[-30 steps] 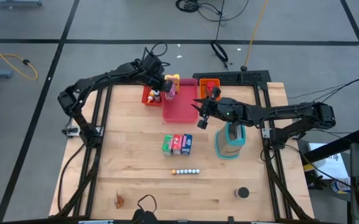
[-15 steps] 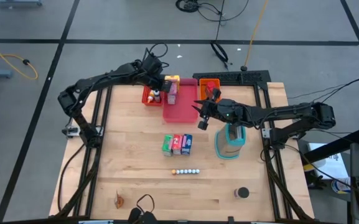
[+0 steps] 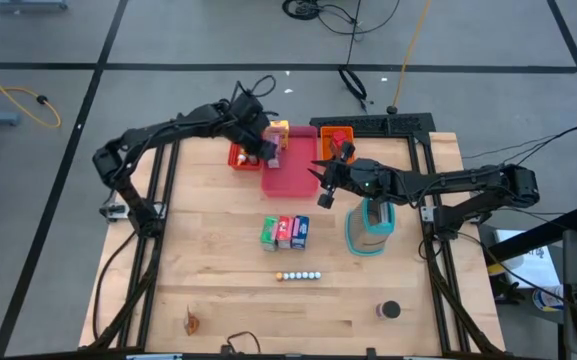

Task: Pick & Place Kitchen Items
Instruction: Put the green cereal box into the pink bin

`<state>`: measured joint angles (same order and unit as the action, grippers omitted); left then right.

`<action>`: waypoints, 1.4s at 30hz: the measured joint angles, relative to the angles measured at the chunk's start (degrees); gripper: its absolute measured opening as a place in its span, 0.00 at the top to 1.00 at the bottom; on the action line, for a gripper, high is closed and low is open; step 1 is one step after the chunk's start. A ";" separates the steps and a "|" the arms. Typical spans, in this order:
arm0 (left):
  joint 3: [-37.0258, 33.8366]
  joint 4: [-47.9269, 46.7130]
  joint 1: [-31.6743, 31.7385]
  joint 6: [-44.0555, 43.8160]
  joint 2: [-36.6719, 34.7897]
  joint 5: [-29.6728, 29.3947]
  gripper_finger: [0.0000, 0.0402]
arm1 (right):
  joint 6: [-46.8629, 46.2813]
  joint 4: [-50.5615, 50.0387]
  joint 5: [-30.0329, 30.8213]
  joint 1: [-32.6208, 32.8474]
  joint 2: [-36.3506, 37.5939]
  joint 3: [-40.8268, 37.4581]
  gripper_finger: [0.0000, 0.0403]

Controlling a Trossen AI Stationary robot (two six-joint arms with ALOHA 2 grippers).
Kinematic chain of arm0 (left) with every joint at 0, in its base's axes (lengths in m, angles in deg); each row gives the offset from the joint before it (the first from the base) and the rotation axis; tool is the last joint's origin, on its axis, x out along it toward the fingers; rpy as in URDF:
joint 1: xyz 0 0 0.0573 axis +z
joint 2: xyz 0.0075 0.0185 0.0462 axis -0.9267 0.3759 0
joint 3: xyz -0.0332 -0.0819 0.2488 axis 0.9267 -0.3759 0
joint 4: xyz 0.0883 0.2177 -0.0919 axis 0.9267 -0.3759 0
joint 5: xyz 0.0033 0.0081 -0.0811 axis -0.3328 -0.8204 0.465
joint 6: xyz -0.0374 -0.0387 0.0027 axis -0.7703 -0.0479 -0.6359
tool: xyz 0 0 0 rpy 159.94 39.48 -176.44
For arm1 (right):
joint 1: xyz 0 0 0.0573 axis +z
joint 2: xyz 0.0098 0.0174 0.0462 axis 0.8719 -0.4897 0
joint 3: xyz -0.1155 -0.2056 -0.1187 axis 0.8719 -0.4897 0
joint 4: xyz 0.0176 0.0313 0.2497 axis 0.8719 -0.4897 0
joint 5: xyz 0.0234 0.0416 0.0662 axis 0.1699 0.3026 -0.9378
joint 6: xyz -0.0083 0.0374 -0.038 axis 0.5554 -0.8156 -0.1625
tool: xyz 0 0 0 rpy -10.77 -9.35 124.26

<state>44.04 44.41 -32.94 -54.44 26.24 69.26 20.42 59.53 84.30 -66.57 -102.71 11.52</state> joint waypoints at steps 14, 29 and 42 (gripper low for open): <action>-0.02 -19.32 -16.82 6.36 -3.89 -1.42 0.80 | -0.39 0.24 0.06 0.00 0.00 -0.02 0.78; -0.04 -18.46 -34.46 17.83 -4.75 -16.22 0.80 | -0.39 0.90 0.09 0.00 0.00 -0.04 0.78; -0.02 -16.77 -33.09 18.68 -4.03 -20.56 0.58 | -0.44 0.85 0.07 0.00 0.00 -0.04 0.78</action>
<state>44.01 27.63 -66.03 -35.76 22.21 48.70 19.98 60.38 84.37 -66.57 -102.71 11.47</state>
